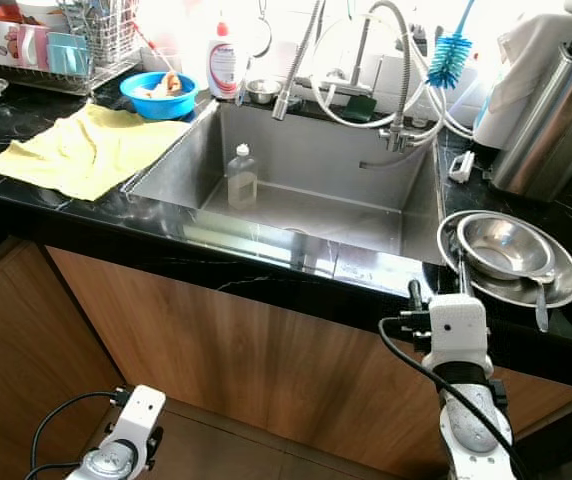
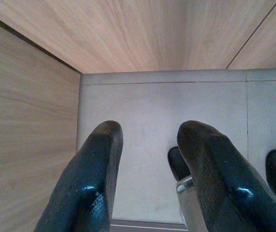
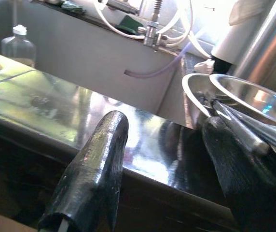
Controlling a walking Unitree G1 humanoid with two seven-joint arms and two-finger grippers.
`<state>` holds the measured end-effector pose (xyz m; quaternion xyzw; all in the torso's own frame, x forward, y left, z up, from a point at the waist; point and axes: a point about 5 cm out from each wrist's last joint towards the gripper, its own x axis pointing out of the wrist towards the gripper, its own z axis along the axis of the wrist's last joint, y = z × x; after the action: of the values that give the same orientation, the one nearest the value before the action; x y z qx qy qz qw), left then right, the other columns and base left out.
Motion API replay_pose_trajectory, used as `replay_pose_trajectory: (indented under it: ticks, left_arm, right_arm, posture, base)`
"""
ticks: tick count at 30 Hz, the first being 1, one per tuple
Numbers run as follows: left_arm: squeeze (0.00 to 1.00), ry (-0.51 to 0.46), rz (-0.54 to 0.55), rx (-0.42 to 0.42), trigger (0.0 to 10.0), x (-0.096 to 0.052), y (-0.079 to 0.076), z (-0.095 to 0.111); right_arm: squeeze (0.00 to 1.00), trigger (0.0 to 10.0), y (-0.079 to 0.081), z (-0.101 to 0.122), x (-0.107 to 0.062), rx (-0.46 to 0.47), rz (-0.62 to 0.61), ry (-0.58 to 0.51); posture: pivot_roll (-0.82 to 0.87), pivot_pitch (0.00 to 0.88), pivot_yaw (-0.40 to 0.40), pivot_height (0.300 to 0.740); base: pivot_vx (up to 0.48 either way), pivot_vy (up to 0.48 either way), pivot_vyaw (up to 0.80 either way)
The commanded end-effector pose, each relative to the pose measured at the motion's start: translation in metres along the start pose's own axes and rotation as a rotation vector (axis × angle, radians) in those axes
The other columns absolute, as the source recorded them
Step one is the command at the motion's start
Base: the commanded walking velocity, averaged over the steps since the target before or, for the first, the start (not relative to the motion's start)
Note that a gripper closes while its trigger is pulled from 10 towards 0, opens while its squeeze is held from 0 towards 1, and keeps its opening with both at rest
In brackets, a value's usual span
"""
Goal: Kitchen organization
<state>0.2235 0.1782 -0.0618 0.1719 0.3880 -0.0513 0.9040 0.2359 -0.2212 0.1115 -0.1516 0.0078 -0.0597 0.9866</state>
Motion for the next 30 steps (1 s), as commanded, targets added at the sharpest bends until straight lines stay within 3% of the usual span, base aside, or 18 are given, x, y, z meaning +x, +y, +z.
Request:
replay_pose_trajectory:
  ticks: [1, 7, 22, 30]
  left_arm:
    - [0.00, 0.024, -0.001, 0.012, 10.0, -0.001, -0.001, -0.004]
    - [0.00, 0.025, -0.003, 0.012, 10.0, -0.001, -0.001, -0.005]
    - [0.00, 0.023, -0.004, 0.015, 10.0, -0.001, -0.001, -0.004]
    - [0.00, 0.023, -0.006, 0.017, 10.0, -0.001, -0.001, -0.004]
  right_arm:
    - [0.00, 10.0, 0.001, 0.002, 0.002, -0.009, 0.024, -0.008]
    - [0.00, 10.0, 0.002, -0.001, 0.002, -0.013, 0.047, 0.006]
    - [0.00, 10.0, -0.010, -0.008, 0.004, -0.030, -0.064, 0.063]
    - [0.00, 10.0, -0.007, -0.013, 0.004, -0.029, -0.053, 0.106]
  posture:
    - [-0.04, 0.000, -0.085, 0.740]
    - [-0.04, 0.000, -0.085, 0.740]
    - [-0.04, 0.000, -0.084, 0.740]
    - [-0.04, 0.000, -0.083, 0.740]
  base:
    - [0.000, 0.000, 0.00]
    - [0.000, 0.000, 0.00]
    - [0.000, 0.000, 0.00]
    - [0.000, 0.000, 0.00]
